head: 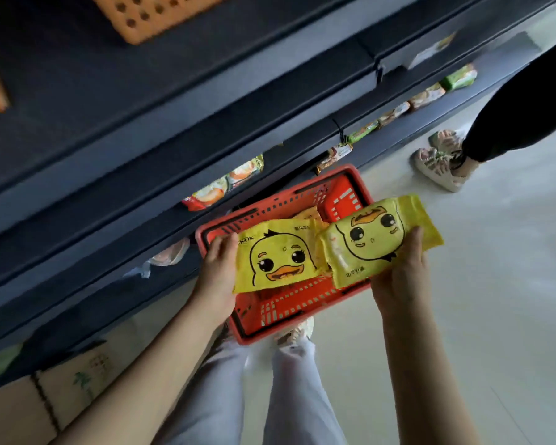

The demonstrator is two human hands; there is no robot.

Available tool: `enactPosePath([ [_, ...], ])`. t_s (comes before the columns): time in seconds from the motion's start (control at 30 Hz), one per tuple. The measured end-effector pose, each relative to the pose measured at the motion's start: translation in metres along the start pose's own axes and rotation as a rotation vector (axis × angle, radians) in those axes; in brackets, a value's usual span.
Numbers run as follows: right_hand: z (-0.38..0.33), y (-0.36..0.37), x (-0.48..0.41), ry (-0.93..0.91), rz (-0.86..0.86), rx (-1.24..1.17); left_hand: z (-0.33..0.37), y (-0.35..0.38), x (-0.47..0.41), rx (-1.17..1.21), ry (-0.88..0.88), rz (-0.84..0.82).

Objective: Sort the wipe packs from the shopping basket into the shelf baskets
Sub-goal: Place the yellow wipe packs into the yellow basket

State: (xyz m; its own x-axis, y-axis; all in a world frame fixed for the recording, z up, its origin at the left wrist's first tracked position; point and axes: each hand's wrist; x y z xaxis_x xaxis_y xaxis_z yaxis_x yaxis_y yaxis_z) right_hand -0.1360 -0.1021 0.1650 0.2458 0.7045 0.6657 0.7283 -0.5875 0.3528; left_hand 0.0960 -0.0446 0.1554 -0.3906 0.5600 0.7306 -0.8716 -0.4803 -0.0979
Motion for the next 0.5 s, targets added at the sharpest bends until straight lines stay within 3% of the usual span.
enactPosePath([
  [0.1, -0.029, 0.03, 0.05, 0.114, -0.142, 0.05, 0.028, -0.023, 0.058, 0.115, 0.086, 0.056],
  [0.23, -0.046, 0.066, 0.104, 0.266, -0.481, 0.206, 0.052, -0.063, 0.123, 0.328, 0.18, 0.083],
  [0.37, -0.047, 0.114, 0.161, 0.263, -0.746, 0.341, 0.071, -0.117, 0.175, 0.585, 0.266, 0.059],
  [0.5, -0.029, 0.166, 0.222, 0.281, -0.92, 0.475, 0.083, -0.186, 0.213, 0.704, 0.364, 0.146],
])
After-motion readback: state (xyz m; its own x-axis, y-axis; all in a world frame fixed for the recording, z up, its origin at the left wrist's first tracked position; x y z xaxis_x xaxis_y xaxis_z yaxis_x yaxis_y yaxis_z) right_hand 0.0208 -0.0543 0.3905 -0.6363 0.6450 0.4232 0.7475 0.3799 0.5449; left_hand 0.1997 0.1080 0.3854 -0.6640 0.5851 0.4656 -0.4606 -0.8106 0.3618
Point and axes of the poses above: each hand's wrist, its own x-axis away from the middle knuckle, its own y-axis out of the palm, z = x × y, and after that the axes turned 1 degree about z, right-handed
